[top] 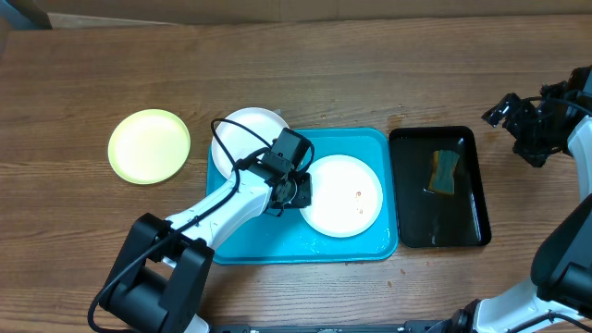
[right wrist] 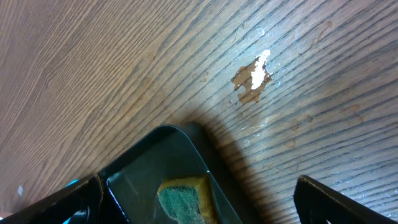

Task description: Clean dirty plates on tray and stack at the side

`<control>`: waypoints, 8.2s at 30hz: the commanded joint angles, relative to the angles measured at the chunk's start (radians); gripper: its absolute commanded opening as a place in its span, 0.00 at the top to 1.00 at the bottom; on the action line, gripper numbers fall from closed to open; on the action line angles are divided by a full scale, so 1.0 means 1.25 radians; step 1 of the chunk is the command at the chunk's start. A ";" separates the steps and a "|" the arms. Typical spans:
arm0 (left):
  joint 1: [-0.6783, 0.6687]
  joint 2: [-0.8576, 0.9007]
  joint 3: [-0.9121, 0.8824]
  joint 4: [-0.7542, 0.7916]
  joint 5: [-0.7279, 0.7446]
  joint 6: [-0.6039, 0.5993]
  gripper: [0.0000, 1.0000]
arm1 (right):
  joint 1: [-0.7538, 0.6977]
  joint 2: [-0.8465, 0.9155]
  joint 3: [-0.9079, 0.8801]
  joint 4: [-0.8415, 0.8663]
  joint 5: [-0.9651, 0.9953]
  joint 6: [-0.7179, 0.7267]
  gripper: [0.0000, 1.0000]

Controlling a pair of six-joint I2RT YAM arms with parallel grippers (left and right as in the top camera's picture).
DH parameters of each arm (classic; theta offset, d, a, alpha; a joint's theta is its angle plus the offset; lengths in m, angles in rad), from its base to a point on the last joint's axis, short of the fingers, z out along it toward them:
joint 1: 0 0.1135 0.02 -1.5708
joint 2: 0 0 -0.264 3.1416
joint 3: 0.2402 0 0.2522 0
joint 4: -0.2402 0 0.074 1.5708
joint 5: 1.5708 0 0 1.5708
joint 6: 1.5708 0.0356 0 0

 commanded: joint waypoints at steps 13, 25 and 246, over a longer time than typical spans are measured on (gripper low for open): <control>-0.005 0.008 -0.003 0.009 -0.021 0.009 0.75 | 0.002 -0.002 0.019 0.023 -0.085 0.000 0.00; -0.005 0.027 -0.003 0.011 -0.020 0.000 0.77 | 0.191 -0.003 0.067 -0.165 0.136 -0.076 0.17; 0.063 0.027 -0.003 -0.003 0.002 -0.015 0.76 | 0.423 -0.024 -0.214 0.046 0.340 -0.023 0.71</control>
